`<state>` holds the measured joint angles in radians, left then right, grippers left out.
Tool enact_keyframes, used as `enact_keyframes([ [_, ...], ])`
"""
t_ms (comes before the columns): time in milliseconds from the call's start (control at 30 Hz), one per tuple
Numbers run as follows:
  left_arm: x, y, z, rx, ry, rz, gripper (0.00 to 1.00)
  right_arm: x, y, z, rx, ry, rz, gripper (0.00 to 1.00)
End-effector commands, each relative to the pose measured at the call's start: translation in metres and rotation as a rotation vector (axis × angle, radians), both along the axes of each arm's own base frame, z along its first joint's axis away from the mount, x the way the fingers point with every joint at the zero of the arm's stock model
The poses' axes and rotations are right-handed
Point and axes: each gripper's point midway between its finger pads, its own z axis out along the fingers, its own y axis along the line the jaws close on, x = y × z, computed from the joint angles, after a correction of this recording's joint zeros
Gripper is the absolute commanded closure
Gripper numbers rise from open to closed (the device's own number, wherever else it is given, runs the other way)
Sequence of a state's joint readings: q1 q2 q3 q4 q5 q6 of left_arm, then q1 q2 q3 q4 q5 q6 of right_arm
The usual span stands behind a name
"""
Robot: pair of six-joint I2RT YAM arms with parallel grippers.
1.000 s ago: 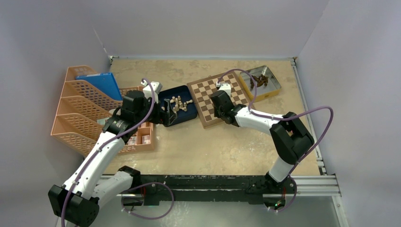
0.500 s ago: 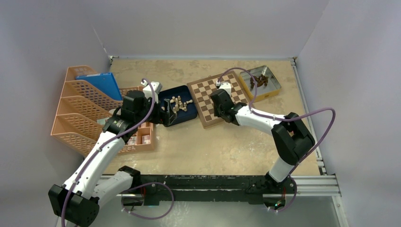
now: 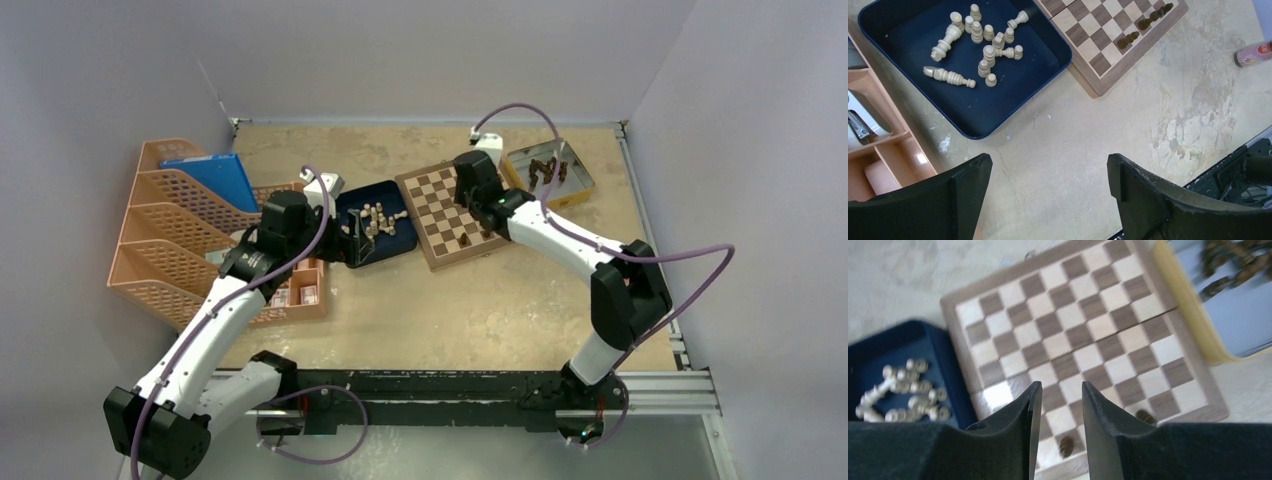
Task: Set up the chess pieces on the board
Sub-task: Place the chess piece on the chessboard, then pick up the chess piece from the storage box.
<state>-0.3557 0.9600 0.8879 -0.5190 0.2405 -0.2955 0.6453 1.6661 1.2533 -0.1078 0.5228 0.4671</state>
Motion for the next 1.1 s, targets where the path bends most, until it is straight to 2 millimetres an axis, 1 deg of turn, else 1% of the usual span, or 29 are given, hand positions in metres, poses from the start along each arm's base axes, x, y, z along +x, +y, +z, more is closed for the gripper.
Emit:
enact_keyframes([
  [0,0.002,-0.008,0.009,-0.027,-0.021,-0.036,0.14,0.044,-0.049,0.06,0.046,-0.156,-0.156,0.62],
  [33,0.002,-0.009,0.01,-0.03,-0.022,-0.039,0.14,0.054,-0.065,0.062,0.048,-0.163,-0.195,0.62],
  [67,0.002,-0.01,0.01,-0.031,-0.022,-0.041,0.14,0.061,-0.076,0.064,0.053,-0.169,-0.22,0.62],
  [100,0.001,-0.009,0.01,-0.031,-0.022,-0.042,0.14,0.066,-0.083,0.064,0.055,-0.171,-0.235,0.62],
  [133,0.0,-0.009,0.011,-0.033,-0.023,-0.042,0.14,0.075,-0.098,0.063,0.053,-0.169,-0.266,0.62],
  [233,-0.001,-0.011,0.012,-0.043,-0.03,-0.05,0.14,0.092,-0.131,0.06,0.044,-0.167,-0.331,0.63],
  [300,-0.002,-0.012,0.014,-0.05,-0.034,-0.059,0.14,0.102,-0.15,0.058,0.037,-0.162,-0.356,0.64],
  [400,-0.004,-0.015,0.013,-0.056,-0.027,-0.073,0.14,0.113,-0.168,0.052,0.015,-0.157,-0.347,0.64],
  [533,-0.005,-0.015,0.015,-0.056,-0.033,-0.074,0.14,0.125,-0.181,0.034,0.002,-0.137,-0.312,0.63],
  [600,-0.005,-0.015,0.015,-0.058,-0.037,-0.074,0.14,0.131,-0.183,0.021,-0.005,-0.113,-0.281,0.63],
  [733,-0.005,-0.015,0.015,-0.057,-0.034,-0.075,0.14,0.139,-0.189,0.004,-0.033,-0.079,-0.248,0.62],
  [900,-0.004,-0.014,0.014,-0.049,-0.032,-0.066,0.14,0.145,-0.2,-0.016,-0.05,-0.02,-0.246,0.59],
  [1000,-0.003,-0.013,0.014,-0.046,-0.033,-0.063,0.14,0.151,-0.202,-0.024,-0.057,-0.006,-0.231,0.57],
  [1067,-0.003,-0.013,0.013,-0.043,-0.032,-0.06,0.14,0.151,-0.205,-0.035,-0.07,0.028,-0.227,0.57],
])
